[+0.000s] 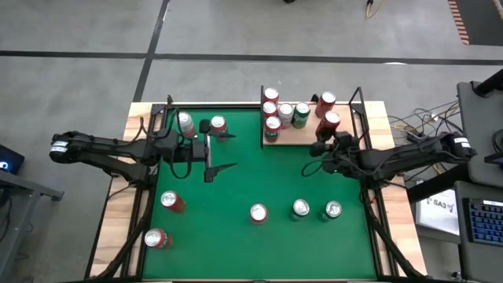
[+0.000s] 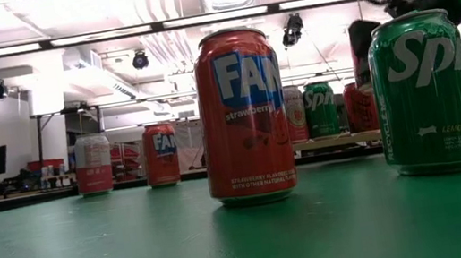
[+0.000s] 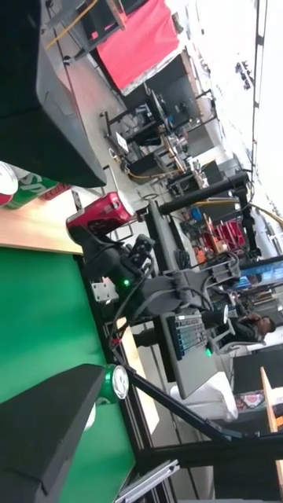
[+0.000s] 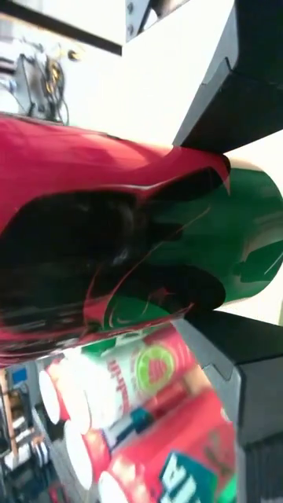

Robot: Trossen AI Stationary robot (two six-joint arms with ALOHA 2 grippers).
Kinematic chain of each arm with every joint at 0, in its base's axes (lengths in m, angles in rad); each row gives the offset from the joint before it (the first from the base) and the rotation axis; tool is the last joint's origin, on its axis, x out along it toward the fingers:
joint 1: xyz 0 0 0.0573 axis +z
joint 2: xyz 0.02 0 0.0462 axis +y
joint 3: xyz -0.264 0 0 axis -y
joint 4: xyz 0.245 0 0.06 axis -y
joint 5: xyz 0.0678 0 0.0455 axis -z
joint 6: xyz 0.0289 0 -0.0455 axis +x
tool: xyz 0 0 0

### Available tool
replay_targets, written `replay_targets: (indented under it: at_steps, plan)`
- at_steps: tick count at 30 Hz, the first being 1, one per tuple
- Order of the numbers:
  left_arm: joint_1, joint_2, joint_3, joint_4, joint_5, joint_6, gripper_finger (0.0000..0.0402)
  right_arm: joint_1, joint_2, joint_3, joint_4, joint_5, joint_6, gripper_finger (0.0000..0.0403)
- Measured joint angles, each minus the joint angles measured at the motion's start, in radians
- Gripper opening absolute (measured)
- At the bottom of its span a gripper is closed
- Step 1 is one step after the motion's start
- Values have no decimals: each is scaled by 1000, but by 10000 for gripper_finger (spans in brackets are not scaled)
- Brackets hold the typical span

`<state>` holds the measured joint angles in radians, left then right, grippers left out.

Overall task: Place canned beverage on shelf
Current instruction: Put the bottom red/black soda can on the shelf aligned with the other red/black soda can

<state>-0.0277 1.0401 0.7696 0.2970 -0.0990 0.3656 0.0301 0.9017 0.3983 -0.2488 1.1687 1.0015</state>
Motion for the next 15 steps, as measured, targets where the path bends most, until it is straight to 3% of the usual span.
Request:
replay_targets:
  at_steps: [15]
  plan:
    - [0, 0, 0, -3, 0, 15, 365, 0, 261, -7, 8, 134, 212, 277]
